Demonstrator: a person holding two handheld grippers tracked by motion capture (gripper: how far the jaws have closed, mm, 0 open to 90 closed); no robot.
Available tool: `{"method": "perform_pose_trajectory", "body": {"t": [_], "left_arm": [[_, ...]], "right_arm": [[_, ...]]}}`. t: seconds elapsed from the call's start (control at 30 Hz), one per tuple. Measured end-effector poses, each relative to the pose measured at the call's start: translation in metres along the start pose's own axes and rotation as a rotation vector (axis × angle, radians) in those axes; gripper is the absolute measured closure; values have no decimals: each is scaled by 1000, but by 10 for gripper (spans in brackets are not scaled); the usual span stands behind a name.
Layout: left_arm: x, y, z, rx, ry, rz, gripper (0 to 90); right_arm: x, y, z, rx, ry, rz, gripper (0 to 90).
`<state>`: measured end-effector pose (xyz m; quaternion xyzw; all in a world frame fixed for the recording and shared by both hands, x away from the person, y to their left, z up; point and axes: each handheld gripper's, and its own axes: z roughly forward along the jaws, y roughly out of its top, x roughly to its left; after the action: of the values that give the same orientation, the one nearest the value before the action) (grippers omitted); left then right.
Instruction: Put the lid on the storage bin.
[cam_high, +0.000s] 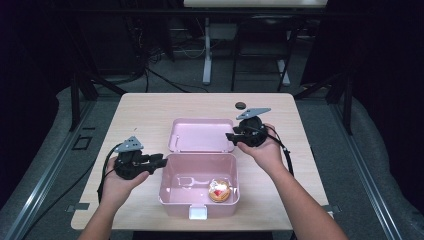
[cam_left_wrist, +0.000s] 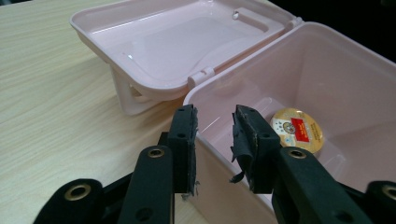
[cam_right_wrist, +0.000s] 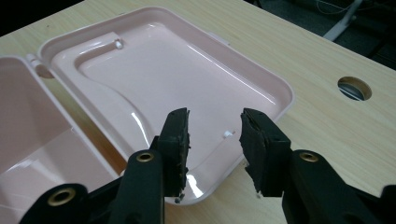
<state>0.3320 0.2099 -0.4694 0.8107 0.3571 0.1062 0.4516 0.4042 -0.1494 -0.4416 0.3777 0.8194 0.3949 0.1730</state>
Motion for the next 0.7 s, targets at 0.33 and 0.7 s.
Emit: {"method": "perform_pose_trajectory", "body": {"t": [0.33, 0.7], "left_arm": [[-1, -2, 4, 21, 24, 12, 755], [-3, -1, 3, 25, 36, 24, 769]], "right_arm": [[-7, 1, 10, 16, -18, 32, 664], [-18, 0, 25, 22, -66, 79, 687]]}}
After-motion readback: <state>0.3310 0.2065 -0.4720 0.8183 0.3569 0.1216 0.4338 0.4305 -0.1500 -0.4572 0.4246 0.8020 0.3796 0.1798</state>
